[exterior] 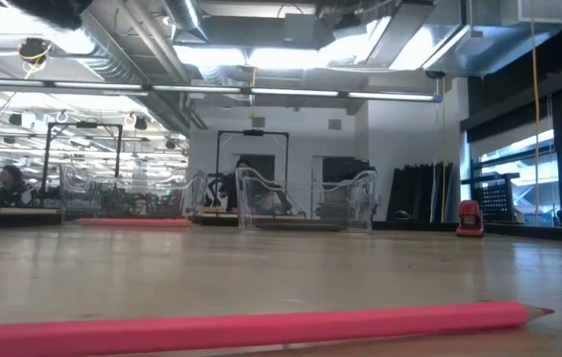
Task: Sort crayons/erasers/pens/pencils in bins
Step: Put the green crayon into the bottom transparent bin
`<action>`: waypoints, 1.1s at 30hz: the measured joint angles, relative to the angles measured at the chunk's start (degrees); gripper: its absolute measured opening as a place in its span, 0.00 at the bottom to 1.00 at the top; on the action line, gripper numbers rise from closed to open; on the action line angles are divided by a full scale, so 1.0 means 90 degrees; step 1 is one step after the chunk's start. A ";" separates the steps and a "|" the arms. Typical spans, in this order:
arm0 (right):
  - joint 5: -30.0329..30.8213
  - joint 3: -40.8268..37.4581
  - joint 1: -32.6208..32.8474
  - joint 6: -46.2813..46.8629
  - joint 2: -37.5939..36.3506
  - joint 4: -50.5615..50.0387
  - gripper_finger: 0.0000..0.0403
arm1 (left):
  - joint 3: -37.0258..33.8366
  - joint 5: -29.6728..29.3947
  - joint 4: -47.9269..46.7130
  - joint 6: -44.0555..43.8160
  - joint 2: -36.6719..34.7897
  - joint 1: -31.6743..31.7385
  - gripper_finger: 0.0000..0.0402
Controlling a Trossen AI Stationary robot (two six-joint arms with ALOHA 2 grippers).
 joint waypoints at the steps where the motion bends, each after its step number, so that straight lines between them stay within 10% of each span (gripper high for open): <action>1: 0.0016 0.0000 0.0066 0.0134 -0.0033 0.0002 0.11 | 0.0000 -0.0039 0.0090 0.0144 0.0000 0.0000 0.24; 33: 0.2005 -0.0337 0.2106 0.3350 -0.0834 0.0007 0.11 | 0.0000 -0.0233 0.1890 0.2989 0.0005 0.1062 0.24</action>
